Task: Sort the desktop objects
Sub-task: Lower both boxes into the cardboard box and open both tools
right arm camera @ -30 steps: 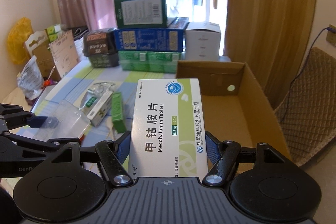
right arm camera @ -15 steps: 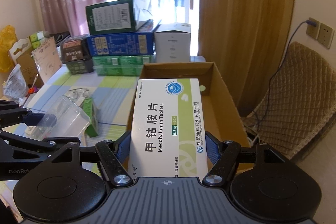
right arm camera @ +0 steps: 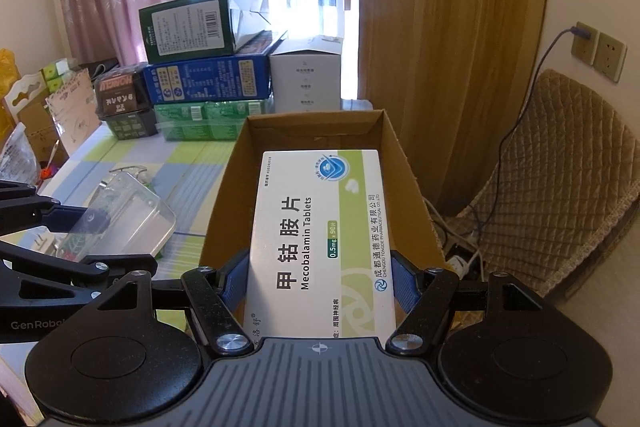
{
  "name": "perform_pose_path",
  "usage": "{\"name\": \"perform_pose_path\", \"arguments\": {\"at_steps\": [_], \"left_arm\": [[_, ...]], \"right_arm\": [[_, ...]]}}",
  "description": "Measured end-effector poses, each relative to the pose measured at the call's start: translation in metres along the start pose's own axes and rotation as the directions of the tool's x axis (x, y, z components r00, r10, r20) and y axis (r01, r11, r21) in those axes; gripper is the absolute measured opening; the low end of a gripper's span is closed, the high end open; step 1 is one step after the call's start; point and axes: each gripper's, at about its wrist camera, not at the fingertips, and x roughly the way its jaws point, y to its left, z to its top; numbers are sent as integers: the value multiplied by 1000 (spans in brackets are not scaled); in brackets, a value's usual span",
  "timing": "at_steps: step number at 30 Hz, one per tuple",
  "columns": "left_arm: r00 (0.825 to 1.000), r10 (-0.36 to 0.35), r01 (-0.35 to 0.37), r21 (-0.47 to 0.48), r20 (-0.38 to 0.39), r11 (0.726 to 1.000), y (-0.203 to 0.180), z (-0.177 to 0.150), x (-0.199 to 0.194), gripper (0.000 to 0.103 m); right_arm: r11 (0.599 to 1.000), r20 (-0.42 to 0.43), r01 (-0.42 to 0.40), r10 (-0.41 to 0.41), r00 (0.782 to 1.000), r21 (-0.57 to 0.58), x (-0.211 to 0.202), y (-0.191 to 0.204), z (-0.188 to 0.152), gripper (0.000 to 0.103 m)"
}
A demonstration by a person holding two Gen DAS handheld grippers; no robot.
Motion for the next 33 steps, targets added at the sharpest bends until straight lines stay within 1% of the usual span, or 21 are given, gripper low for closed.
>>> {"name": "perform_pose_path", "arguments": {"at_steps": [9,19,26,33], "left_arm": [[1000,-4,4,8,-4,1000,-6,6,11,51],[1000,10,-11,83,5,997,-16,18,29,51],[1000,-11,12,113,-4,994,-19,31,50,51],[999,-28,30,148,-21,989,-21,35,72,52]], "right_arm": [[1000,-5,5,-5,1000,2,9,-6,3,68],[1000,-27,19,-19,999,-9,25,-15,5,68],[999,-44,43,-43,998,-9,37,-23,6,68],[998,-61,62,-63,996,-9,48,-31,7,68]]}}
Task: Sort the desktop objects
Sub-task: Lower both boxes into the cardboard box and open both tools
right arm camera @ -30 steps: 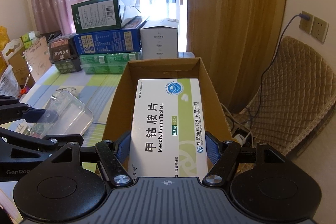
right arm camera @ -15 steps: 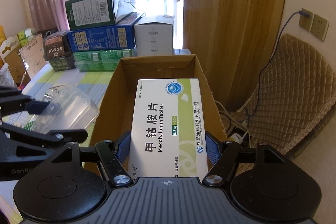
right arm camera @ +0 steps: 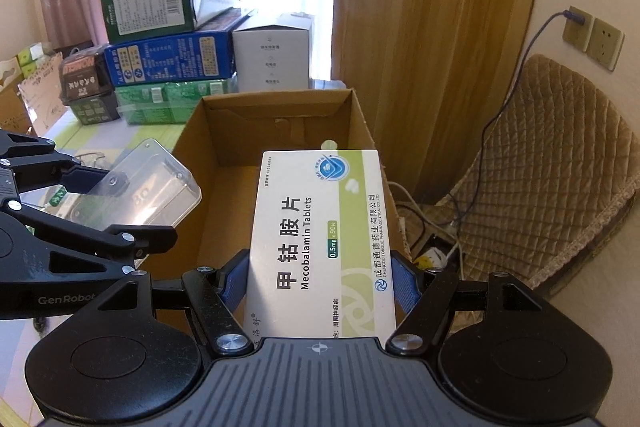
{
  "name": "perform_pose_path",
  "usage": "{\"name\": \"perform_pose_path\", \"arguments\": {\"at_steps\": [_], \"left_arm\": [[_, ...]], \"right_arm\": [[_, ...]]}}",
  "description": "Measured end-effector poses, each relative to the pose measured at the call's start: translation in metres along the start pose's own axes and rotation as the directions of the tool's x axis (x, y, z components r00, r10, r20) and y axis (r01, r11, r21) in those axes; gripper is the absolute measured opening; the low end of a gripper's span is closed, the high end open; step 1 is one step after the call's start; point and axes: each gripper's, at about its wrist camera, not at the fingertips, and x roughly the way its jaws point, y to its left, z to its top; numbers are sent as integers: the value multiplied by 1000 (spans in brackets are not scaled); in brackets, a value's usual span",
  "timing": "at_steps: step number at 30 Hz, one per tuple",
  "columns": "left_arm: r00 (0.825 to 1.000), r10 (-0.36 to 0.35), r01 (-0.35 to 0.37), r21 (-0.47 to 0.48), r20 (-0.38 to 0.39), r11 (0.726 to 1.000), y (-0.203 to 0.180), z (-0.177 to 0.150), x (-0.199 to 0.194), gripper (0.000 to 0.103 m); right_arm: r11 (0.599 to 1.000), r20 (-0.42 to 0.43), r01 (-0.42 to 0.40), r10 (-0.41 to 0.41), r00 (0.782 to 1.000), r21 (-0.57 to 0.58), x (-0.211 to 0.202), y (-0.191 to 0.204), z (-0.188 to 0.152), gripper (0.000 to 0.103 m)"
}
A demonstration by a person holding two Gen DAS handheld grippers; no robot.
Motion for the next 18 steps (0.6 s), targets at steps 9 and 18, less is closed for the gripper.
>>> {"name": "perform_pose_path", "arguments": {"at_steps": [9,18], "left_arm": [[1000,-8,8,30,-21,1000,-1,0,22,52],[1000,-9,9,44,-9,999,5,-1,29,63]], "right_arm": [[1000,-19,7,-7,1000,1,14,-1,1,68],[1000,-31,11,-11,999,0,22,1,2,68]]}}
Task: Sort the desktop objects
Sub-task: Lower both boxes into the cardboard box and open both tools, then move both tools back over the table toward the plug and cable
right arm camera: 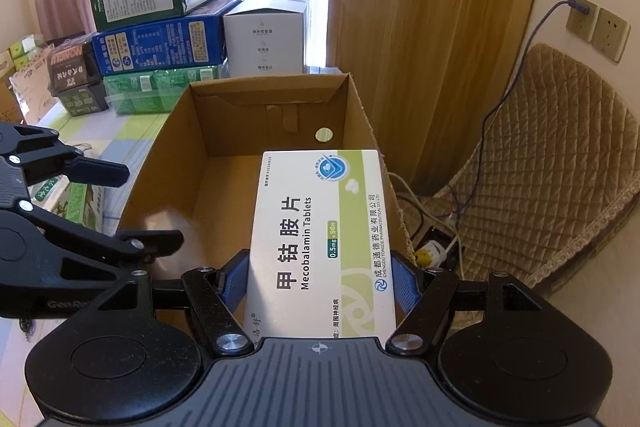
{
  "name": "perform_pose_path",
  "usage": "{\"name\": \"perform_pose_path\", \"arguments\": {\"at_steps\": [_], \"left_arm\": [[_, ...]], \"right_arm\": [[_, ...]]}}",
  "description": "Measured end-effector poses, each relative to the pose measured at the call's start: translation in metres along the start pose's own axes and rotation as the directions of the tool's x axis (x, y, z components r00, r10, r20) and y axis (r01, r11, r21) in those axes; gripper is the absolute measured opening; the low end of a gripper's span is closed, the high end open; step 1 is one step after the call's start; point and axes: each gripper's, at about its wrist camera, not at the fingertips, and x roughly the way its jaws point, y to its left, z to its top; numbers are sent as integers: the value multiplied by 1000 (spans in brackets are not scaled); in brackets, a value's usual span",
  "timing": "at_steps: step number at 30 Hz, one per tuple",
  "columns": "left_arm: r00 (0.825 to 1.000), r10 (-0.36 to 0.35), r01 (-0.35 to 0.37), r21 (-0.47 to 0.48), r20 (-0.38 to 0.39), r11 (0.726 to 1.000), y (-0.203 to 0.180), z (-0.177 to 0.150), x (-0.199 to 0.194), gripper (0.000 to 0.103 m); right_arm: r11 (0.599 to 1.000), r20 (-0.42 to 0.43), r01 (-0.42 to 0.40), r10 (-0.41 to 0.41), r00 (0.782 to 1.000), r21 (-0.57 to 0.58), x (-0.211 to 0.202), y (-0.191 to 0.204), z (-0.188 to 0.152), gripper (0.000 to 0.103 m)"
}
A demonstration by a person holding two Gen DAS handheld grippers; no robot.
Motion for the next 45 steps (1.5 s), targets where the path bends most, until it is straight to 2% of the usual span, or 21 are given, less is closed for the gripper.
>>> {"name": "perform_pose_path", "arguments": {"at_steps": [6,14,15,16,18,28,34,40,45], "left_arm": [[999,30,-30,-5,14,1000,13,-8,-9,64],[997,74,-72,-71,19,995,43,-24,-26,68],[997,77,-75,-78,18,994,46,-26,-28,69],[997,81,-79,-85,16,993,49,-29,-30,70],[996,89,-87,-98,14,991,53,-34,-34,73],[989,149,-150,-105,-14,983,62,-69,-62,79],[974,212,-220,-115,-77,969,77,-107,-83,82],[941,296,-316,-111,-164,942,102,-157,-104,83],[921,316,-351,-136,-228,926,127,-200,-122,84]], "right_arm": [[1000,-7,-9,9,1000,-1,5,4,0,68],[998,1,-48,48,999,40,14,10,4,68],[997,0,-52,52,999,53,16,10,5,70],[997,-7,-51,51,999,62,17,11,5,77],[997,-4,-51,51,999,59,15,14,4,85],[998,6,-62,61,998,27,-11,38,-11,91],[994,35,-104,105,994,-38,-36,77,-18,98],[978,42,-166,172,984,-126,-52,132,-22,101],[961,32,-205,215,976,-185,-57,176,-28,101]]}}
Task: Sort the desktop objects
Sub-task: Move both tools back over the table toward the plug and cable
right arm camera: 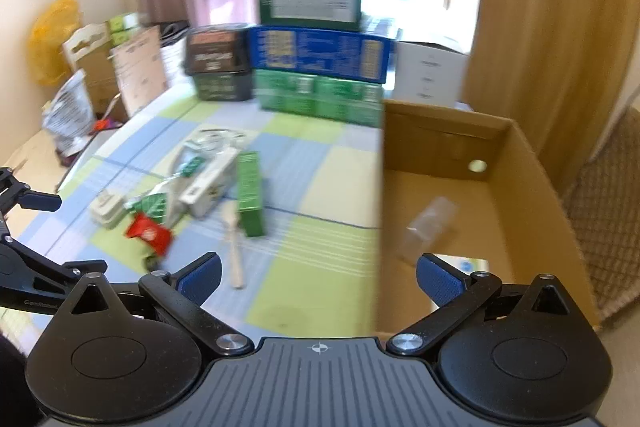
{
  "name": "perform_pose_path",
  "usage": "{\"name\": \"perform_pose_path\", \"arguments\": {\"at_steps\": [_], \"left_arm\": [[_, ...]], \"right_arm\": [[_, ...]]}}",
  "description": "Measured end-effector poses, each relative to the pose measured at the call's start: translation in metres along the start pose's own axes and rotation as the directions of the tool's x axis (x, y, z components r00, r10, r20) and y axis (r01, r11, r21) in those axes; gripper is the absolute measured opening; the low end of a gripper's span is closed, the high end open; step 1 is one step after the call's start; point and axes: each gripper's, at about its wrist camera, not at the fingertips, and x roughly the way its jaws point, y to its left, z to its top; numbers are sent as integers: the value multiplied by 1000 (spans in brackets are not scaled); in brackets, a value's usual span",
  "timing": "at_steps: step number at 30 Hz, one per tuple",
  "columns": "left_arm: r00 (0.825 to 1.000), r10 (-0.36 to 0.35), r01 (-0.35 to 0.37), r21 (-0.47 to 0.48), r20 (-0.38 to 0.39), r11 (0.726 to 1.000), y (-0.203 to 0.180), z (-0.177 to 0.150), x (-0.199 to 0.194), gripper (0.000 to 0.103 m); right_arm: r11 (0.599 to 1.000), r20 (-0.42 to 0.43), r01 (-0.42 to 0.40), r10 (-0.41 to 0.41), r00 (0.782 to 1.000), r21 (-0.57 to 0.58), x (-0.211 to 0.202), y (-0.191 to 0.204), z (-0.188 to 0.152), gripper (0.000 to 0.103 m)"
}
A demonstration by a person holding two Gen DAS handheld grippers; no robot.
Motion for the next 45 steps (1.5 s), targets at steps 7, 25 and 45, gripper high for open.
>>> {"name": "perform_pose_path", "arguments": {"at_steps": [7,25,45], "left_arm": [[998,0,-4,-68,-60,998,43,-46,3,84],[995,-6,-11,-170,-102,985,102,-88,22,86],[995,-42,23,-202,-89,979,122,-83,57,86]], "right_arm": [[996,-34,-37,35,999,-76,15,53,0,101],[985,-152,-96,74,986,-142,74,117,1,101],[984,-244,-162,139,960,-78,132,134,-22,101]]}}
